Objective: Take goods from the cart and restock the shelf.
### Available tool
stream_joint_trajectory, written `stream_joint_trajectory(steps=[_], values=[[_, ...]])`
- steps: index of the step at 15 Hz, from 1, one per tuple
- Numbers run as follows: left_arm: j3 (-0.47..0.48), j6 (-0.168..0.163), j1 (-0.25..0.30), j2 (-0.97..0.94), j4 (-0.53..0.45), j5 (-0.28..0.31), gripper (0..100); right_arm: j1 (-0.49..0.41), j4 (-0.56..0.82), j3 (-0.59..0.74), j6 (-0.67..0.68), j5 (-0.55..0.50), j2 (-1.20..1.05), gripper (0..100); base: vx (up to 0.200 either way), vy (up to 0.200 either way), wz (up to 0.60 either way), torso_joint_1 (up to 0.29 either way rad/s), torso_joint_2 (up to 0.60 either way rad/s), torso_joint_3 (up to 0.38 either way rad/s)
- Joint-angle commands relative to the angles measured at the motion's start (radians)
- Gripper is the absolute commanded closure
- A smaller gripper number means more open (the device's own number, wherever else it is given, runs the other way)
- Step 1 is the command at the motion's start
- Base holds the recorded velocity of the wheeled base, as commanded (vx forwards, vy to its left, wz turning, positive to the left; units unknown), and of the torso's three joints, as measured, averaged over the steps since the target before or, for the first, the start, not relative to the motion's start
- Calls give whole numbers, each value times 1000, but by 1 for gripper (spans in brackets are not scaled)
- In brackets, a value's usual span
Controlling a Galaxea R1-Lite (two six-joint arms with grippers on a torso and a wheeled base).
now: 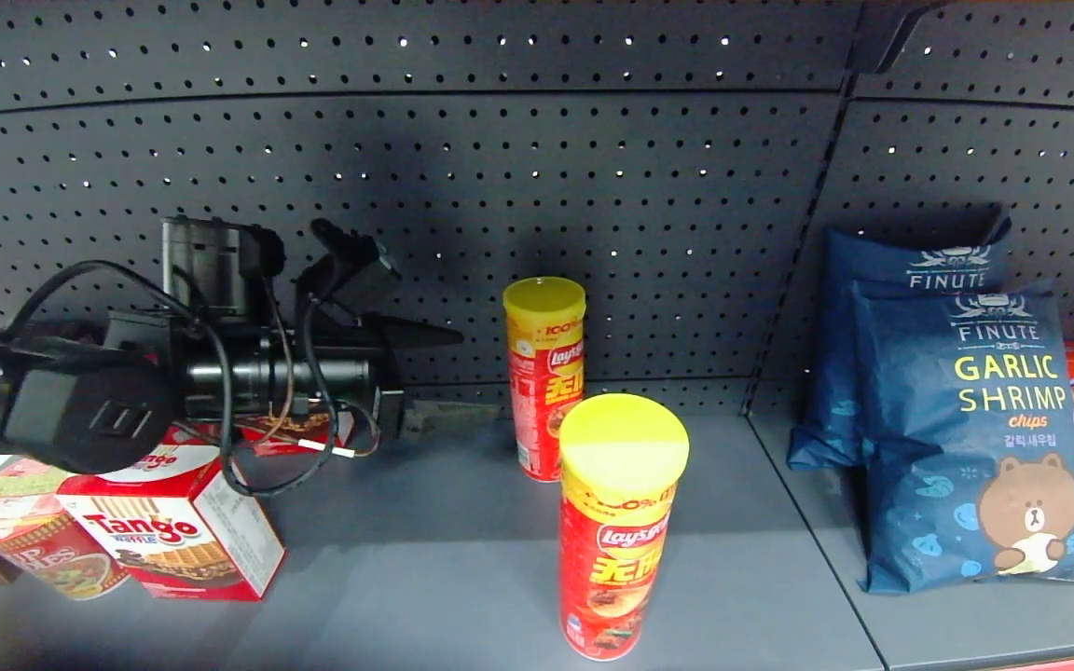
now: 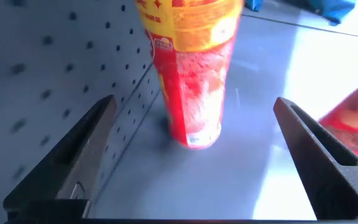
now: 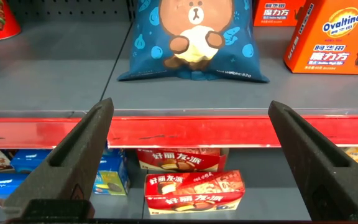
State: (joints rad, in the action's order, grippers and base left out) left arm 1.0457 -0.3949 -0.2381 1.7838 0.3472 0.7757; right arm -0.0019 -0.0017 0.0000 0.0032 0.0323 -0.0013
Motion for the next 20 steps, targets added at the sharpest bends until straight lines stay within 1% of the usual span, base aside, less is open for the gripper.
stream_joint_trajectory(steps=[1, 2, 3, 4, 5, 6, 7, 8, 9, 10, 11, 12, 15, 16, 18, 19, 20], values=[[-49, 5, 17, -146, 1, -62, 0, 0, 0, 0, 0, 0, 1, 0, 0, 0, 0, 0, 0, 0], [-55, 14, 10, -179, -1, -136, 0, 2, -1, 0, 0, 0, 1, 0, 0, 0, 0, 0, 0, 0], [-70, 39, -12, -222, -1, -236, 0, 0, -1, 0, 0, 0, 1, 0, 0, 0, 0, 0, 0, 0], [-98, 80, -69, -310, -1, -405, 0, 0, -1, 0, 0, 1, 1, 0, 0, 0, 0, 0, 0, 0], [-113, 91, -89, -360, -8, -467, 0, 0, 0, 0, 0, 0, 1, 0, 0, 0, 0, 0, 0, 0], [-138, 87, -93, -393, -54, -535, 0, 0, -1, 0, 0, 0, 1, 0, 0, 0, 0, 0, 0, 0], [-211, 80, -116, -454, -148, -636, 0, 0, -1, 0, 0, 0, 1, 0, 0, 0, 0, 0, 0, 0], [-259, 82, -130, -534, -235, -698, 0, 0, 0, 0, 0, 0, 1, 0, 0, 0, 0, 0, 0, 0], [-271, 82, -129, -566, -281, -724, 0, 0, 0, 0, 0, 0, 1, 0, 0, 0, 0, 0, 0, 0], [-279, 96, -122, -598, -324, -748, 0, 0, -1, 0, 0, 0, 1, 0, 0, 0, 0, 0, 0, 0], [-283, 136, -89, -630, -324, -750, 0, 0, 0, 0, 0, 1, 1, 0, 0, 0, 0, 0, 0, 0], [-288, 137, -83, -639, -317, -754, 0, 0, 0, 0, 0, 0, 1, 0, 0, 0, 0, 0, 0, 0], [-323, 130, -87, -659, -163, -744, 0, 0, 0, 0, 0, 0, 1, 0, 0, 0, 0, 0, 0, 0], [-325, 130, -96, -659, -142, -739, 0, 0, 0, 0, 0, 0, 1, 0, 0, 0, 0, 0, 0, 0], [-355, 128, -115, -661, -142, -717, 0, 0, -1, 0, 0, 0, 1, 0, 0, 0, 0, 0, 0, 0], [-371, 126, -155, -661, -149, -713, 0, 0, -1, 0, 0, 0, 1, 0, 0, 0, 0, 0, 0, 0], [-389, 125, -211, -661, -151, -714, 0, 0, -1, 0, 0, 0, 1, 0, 0, 0, 0, 0, 0, 0]])
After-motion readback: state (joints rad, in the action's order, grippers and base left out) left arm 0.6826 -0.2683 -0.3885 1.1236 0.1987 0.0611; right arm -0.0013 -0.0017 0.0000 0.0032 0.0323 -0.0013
